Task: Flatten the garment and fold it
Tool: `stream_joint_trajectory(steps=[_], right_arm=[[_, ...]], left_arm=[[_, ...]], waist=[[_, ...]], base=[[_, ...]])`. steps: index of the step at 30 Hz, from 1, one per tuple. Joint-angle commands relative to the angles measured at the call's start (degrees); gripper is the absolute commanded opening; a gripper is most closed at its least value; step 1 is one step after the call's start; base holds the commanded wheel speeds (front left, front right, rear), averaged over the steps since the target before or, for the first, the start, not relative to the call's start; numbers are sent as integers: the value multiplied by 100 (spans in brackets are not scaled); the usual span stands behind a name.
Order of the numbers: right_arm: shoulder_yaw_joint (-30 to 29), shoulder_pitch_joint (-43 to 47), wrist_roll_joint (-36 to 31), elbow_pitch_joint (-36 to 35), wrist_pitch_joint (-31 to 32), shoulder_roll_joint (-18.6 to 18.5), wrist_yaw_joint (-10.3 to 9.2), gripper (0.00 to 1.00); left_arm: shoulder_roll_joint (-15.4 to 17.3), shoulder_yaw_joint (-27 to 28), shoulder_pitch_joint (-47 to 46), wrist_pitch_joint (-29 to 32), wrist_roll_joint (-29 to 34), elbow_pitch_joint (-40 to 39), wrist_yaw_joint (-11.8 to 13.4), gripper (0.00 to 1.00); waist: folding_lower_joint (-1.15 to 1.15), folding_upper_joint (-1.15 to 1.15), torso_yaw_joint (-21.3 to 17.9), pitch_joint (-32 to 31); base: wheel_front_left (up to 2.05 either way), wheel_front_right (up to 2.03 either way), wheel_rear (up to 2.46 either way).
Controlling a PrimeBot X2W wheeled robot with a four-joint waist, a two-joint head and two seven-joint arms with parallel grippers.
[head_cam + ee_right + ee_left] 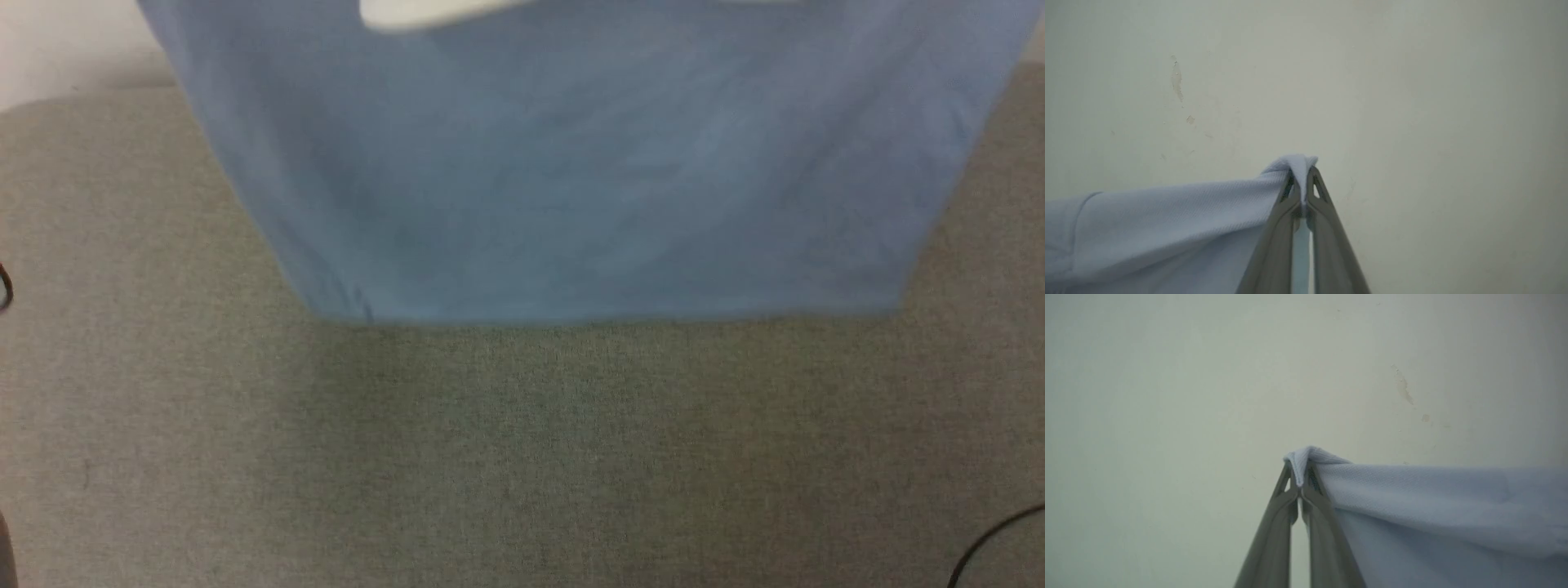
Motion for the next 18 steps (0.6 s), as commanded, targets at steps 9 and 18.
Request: stream_joint_trajectory(steps=[9, 18], right_arm=[[539, -1622, -500, 1623, -1029, 187, -6, 0], [913, -2201, -617, 2576, -1615, 401, -6, 0]], left_arm=[[15, -261, -1725, -853, 223, 1735, -72, 0], [-194, -462, -2340, -1494, 276, 2690, -69, 0]], waist=[[-1, 0, -152, 1251], [-1, 0, -95, 1741]], base=[[0, 0, 0], [0, 0, 0]])
